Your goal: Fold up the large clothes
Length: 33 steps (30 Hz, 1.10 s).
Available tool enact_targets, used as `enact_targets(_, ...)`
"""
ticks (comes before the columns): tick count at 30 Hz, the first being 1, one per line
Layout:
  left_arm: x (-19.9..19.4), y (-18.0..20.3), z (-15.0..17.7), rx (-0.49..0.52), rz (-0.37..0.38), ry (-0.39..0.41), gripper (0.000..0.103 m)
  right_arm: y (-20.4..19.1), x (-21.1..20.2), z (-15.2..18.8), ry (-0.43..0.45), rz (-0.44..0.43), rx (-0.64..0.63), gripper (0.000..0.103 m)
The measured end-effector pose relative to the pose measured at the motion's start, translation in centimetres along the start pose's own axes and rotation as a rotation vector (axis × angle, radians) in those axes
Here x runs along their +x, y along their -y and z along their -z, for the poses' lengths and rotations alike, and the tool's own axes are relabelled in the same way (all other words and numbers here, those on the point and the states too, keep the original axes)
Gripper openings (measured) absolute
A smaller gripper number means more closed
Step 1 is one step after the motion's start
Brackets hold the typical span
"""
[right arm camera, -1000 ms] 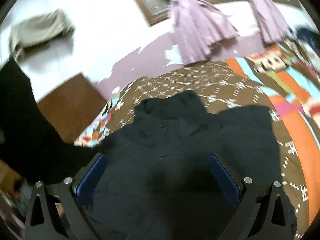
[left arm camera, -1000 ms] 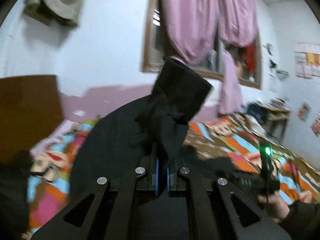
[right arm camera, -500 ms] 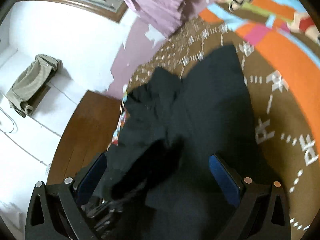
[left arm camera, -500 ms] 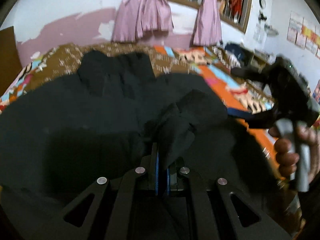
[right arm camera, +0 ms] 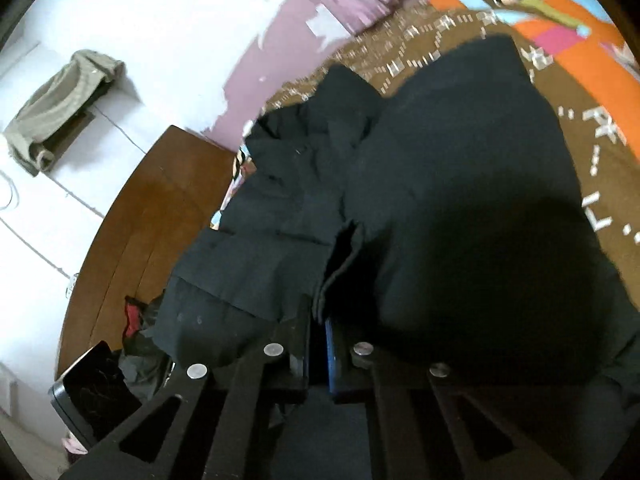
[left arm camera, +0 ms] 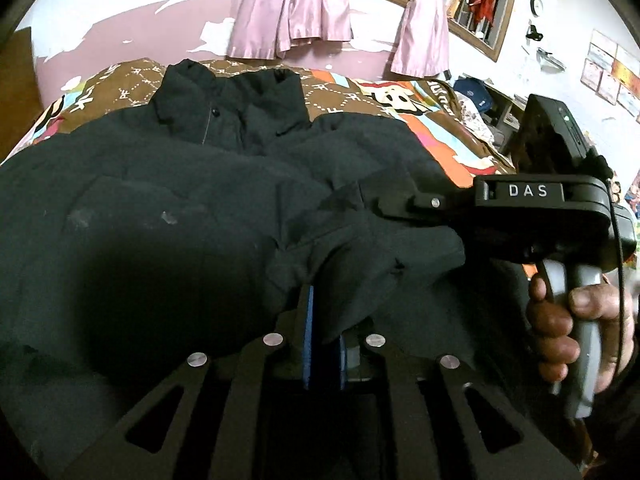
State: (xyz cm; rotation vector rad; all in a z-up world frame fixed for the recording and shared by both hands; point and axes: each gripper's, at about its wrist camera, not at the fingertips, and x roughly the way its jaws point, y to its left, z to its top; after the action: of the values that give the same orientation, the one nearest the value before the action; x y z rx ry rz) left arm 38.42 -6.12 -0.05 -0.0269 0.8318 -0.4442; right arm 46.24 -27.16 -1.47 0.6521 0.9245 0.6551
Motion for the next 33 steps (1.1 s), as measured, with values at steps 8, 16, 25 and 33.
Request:
enact_targets(8, -3.9, 0.8, 0.9, 0.015, 0.086, 0.053, 0.045, -0.7, -6.5, 0.8, 0.278, 0.108, -0.060, 0.004)
enact_targets(16, -7.3, -3.4, -1.0, -0.047, -0.043, 0.116, 0.049, -0.4, -5.5, 1.1, 0.259, 0.322, -0.149, 0.009)
enact_targets(25, -4.7, -10.6, -5.4, -0.165, -0.243, 0.103, 0.058, -4.1, -4.9, 0.0, 0.351, 0.515, -0.356, 0.064)
enact_targets(33, -1.3, -12.0, -3.6, -0.137, -0.224, 0.013, 0.060, -4.0, 4.0, 0.1, 0.066, 0.423, -0.454, 0.067)
